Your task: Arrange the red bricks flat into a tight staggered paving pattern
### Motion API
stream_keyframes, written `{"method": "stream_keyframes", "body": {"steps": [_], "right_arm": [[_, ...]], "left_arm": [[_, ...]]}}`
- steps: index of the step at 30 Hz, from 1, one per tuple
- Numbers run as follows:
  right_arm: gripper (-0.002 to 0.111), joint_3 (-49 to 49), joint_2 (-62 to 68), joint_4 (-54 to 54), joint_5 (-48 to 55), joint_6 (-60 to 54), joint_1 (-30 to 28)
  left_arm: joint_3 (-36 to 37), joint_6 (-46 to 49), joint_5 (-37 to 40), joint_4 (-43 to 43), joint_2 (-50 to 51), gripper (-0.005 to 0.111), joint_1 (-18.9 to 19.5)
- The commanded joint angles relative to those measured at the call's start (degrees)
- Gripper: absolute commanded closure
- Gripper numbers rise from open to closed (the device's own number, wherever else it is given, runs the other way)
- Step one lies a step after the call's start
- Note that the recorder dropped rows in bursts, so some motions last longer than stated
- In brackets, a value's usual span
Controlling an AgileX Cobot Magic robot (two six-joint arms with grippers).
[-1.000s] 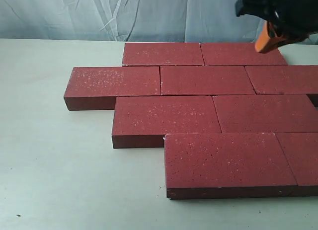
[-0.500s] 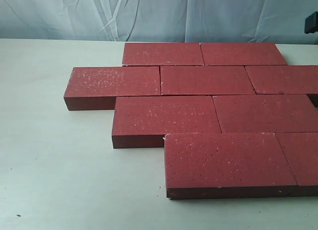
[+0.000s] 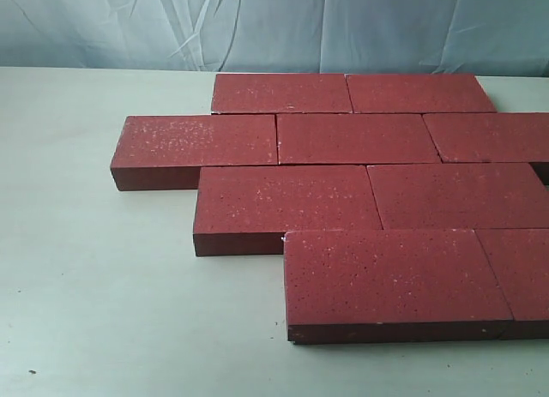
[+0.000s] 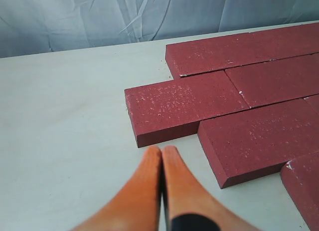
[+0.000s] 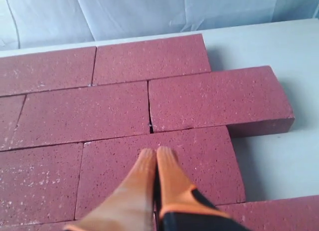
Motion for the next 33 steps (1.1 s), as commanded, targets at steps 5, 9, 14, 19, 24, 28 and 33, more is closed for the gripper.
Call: {"method": "stream_keyframes", "body": {"steps": [5, 9, 14, 19, 24, 28, 33], "right_arm": [[0.109, 7.5, -6.3, -0.6, -7.4, -0.3, -0.3], [0.109, 9.8, -7.6, -0.6, -8.5, -0.3, -0.3], [0.109, 10.1, -9.7, -0.6, -10.8, -0.3, -0.3], [0.109, 10.4, -12.7, -2.7, -9.3, -0.3, 0.6], [0.109, 13.0, -16.5, -5.3, -11.9, -0.3, 3.2], [0.109, 14.1, -20.1, -9.0, -12.7, 0.0, 4.8], [0.109, 16.5, -24.0, -11.0, -14.3, 0.2, 5.3]], "left_arm": [[0.1, 0.0, -0.6, 0.6, -0.3, 0.107, -0.4], [0.1, 0.0, -0.6, 0.6, -0.3, 0.107, -0.4], [0.1, 0.0, -0.7, 0.6, -0.3, 0.107, -0.4], [0.1, 0.0, -0.7, 0.6, -0.3, 0.107, -0.4], [0.1, 0.0, -0.7, 0.6, -0.3, 0.107, -0.4], [0.1, 0.0, -0.7, 0.6, -0.3, 0.107, -0.4], [0.1, 0.0, -0.7, 0.6, -0.3, 0.107, -0.4]]}}
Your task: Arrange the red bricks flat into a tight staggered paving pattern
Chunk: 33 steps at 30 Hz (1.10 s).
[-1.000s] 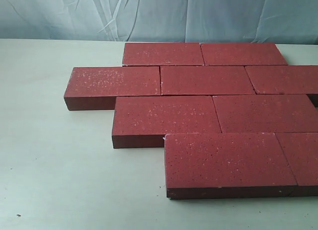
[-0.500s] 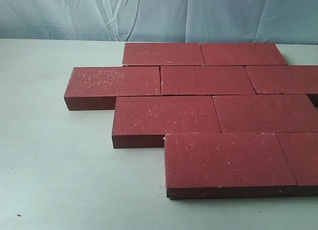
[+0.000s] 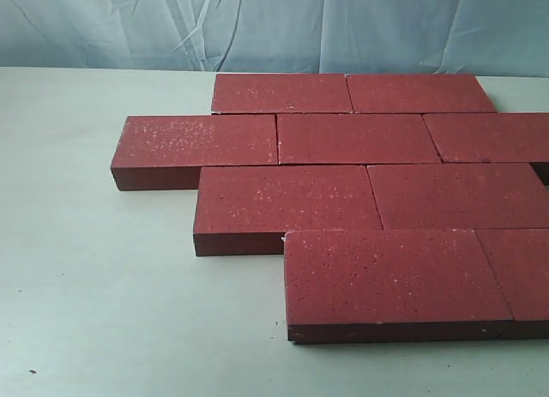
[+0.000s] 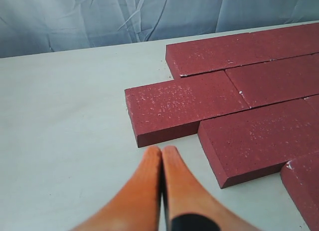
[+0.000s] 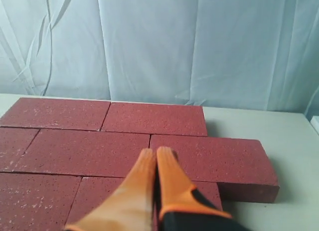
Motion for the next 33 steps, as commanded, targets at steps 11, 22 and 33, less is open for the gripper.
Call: {"method": "stream_keyframes", "body": {"steps": [11, 22, 33], "right_arm": [[0.109, 4.6, -5.1, -1.7, -4.6, 1.5, 0.3], [0.109, 4.6, -5.2, -1.1, -0.2, 1.5, 0.3], [0.109, 4.6, -5.2, -1.1, -0.4, 1.5, 0.3]], "left_arm": [[0.1, 0.0, -0.8, 0.7, -0.3, 0.107, -0.4], [0.1, 0.0, -0.8, 0.7, -0.3, 0.107, -0.4], [0.1, 0.0, -0.8, 0.7, -0.3, 0.107, -0.4]]}}
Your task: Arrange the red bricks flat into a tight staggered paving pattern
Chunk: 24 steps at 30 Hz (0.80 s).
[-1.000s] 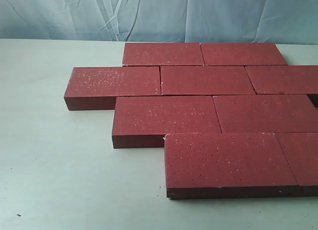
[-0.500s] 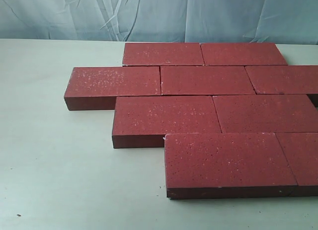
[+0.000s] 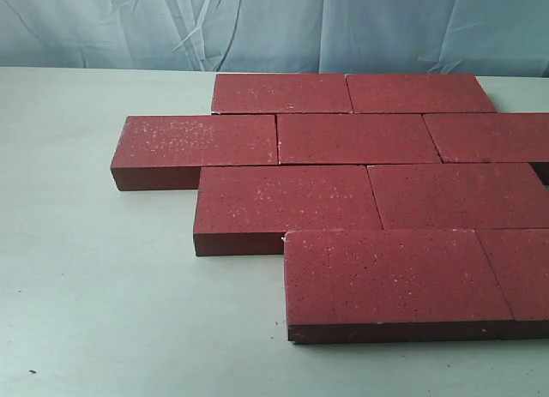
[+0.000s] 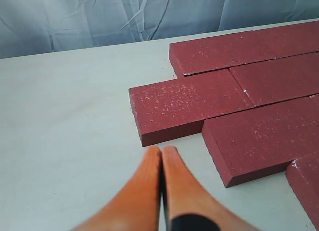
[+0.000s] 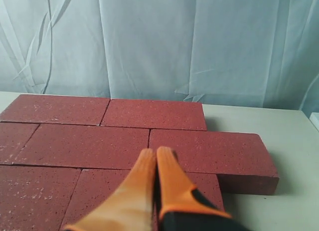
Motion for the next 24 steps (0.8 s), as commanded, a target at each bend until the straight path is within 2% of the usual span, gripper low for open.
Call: {"method": "stream_keyframes", "body": {"steps": [1, 13, 24], "right_arm": [[0.109, 0.2, -0.4, -0.1, 0.2, 0.2, 0.1], [0.109, 0.2, -4.1, 0.9, 0.2, 0.2, -3.5], [0.109, 0.2, -10.2, 1.3, 0.2, 0.2, -3.6]], "left_arm": [[0.1, 0.0, -0.8, -0.1, -0.3, 0.107, -0.4], [0.1, 0.0, -0.8, 0.0, -0.3, 0.107, -0.4], [0.1, 0.0, -0.8, 0.0, -0.3, 0.107, -0.4]]}}
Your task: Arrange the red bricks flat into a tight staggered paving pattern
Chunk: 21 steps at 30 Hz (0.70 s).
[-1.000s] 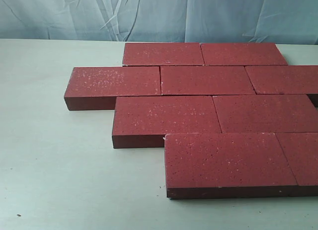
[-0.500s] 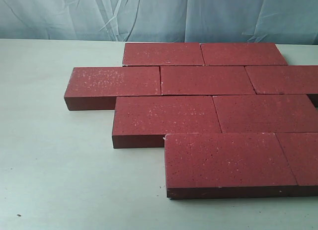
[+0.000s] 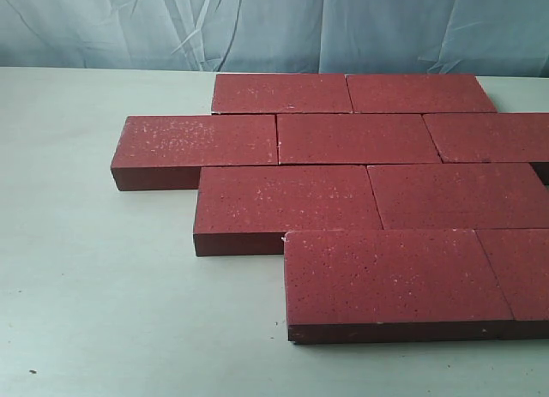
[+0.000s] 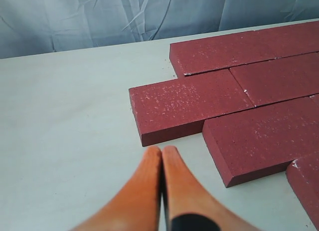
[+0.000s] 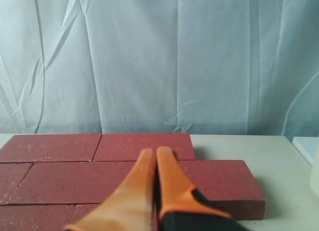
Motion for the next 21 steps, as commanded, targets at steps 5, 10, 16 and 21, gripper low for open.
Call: {"method": "stream_keyframes", "body": {"steps": [5, 10, 16, 21], "right_arm": [[0.109, 0.7, -3.5, 0.0, -0.5, 0.2, -0.3], [0.109, 7.2, -5.8, 0.0, -8.9, 0.2, -0.3], [0.109, 16.4, -8.1, 0.0, -14.1, 0.2, -0.3], [0.109, 22.5, -8.6, 0.0, -14.1, 0.2, -0.3]], "left_arm": [[0.1, 0.0, -0.8, -0.1, -0.3, 0.107, -0.4], [0.1, 0.0, -0.8, -0.1, -0.3, 0.107, -0.4], [0.1, 0.0, -0.8, -0.1, -0.3, 0.107, -0.4], [0.1, 0.0, -0.8, -0.1, -0.3, 0.107, -0.4]]}}
